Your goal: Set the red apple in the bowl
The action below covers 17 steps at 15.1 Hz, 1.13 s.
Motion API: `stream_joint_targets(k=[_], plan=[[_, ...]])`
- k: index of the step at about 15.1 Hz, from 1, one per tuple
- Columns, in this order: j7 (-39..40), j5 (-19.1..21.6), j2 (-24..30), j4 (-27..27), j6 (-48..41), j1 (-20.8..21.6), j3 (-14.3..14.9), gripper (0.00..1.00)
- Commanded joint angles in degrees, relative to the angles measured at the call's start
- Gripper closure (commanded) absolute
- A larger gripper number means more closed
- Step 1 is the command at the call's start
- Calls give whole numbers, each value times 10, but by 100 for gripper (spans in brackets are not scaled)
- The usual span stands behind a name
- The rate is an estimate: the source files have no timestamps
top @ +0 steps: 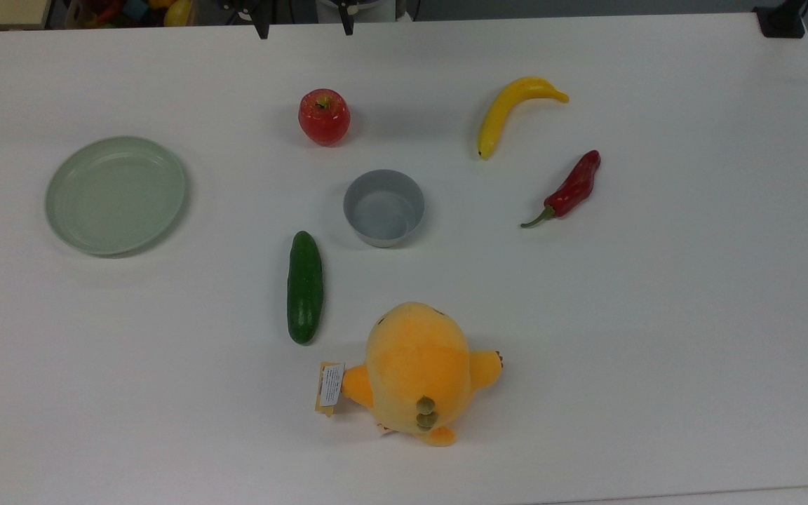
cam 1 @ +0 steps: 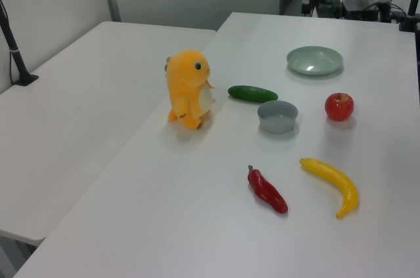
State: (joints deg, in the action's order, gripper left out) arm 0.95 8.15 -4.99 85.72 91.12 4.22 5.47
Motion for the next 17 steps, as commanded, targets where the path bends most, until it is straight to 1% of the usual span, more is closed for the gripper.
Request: stream_joint_targets(k=[1, 3, 4, 6, 7, 10, 13, 15, 17], plan=[[-14, 7, 8, -2, 2, -1, 2, 0], [-9, 6, 11, 0, 3, -2, 2, 0], [-8, 6, 13, 9, 17, -3, 2, 0], [-10, 7, 30, 51, 72, -1, 1, 0], [-15, 7, 35, 61, 84, 0, -5, 0], [-64, 8, 42, 60, 81, -4, -12, 0], [-68, 10, 46, 63, 82, -13, -11, 0], [-49, 9, 51, 67, 75, -16, -11, 0], [9, 9, 60, 77, 60, -23, -11, 0]])
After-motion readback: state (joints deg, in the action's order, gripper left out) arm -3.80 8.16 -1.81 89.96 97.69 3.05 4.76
